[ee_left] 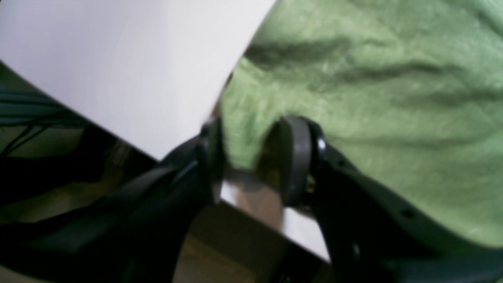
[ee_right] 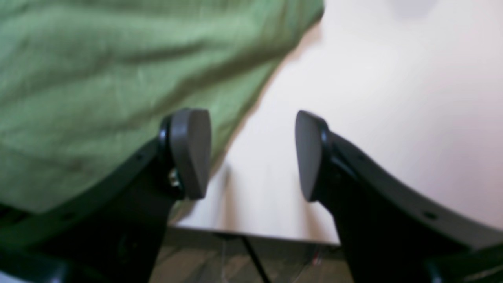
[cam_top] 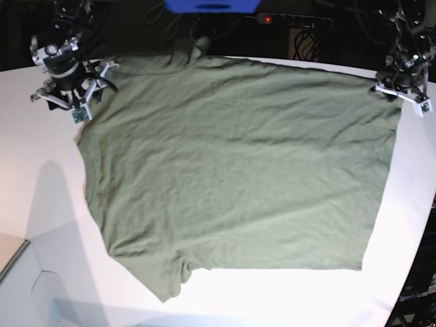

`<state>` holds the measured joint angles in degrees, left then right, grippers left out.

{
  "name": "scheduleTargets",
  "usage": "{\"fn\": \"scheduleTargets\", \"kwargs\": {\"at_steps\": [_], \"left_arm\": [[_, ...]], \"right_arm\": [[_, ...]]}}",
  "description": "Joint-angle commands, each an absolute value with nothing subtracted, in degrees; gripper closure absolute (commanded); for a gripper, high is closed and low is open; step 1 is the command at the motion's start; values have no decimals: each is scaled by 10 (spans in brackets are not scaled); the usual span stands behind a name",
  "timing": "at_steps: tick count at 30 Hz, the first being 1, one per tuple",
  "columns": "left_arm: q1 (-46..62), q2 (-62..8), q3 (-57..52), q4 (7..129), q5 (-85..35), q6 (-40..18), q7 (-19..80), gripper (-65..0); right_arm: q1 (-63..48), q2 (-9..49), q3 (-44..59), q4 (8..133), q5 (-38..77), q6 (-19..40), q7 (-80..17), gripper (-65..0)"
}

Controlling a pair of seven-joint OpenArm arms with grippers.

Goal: Layout the t-shirt on the table in an organized manner, then fold the t-shirt properly
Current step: 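Release the shirt edges and reposition both grippers along the collar side, then grasp the shirt edges with both grippers and stretch them apart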

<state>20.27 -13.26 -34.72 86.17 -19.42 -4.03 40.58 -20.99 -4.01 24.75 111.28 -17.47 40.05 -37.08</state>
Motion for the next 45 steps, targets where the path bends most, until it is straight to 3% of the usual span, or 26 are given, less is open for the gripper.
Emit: {"fn": "scheduleTargets", "kwargs": {"at_steps": [1, 4, 11, 20, 32, 38, 45], "left_arm": [[199, -128, -335, 853, -190, -44, 451, -227], [192, -127, -333, 851, -190, -44, 451, -214], [177, -127, -327, 850, -190, -40, 452, 0], [169, -127, -328, 850, -190, -39, 450, 0], [117, -125, -326, 850, -191, -38, 455, 0], [108, -103, -328, 851, -189, -38, 457, 0], [123, -102, -328, 851, -190, -38, 457, 0]], "right_arm": [[-208, -42, 247, 1127, -167, 400, -359, -347], [-216, -45, 246, 1126, -167, 400, -359, -345], [-210, -57, 244, 1120, -166, 400, -359, -343], [-127, -51, 222, 993, -166, 400, -357, -343], [14, 26, 224, 841, -167, 400, -357, -343], [14, 53, 224, 925, -170, 400, -381, -347], [-66, 34, 225, 1078, -170, 400, -451, -348]]}}
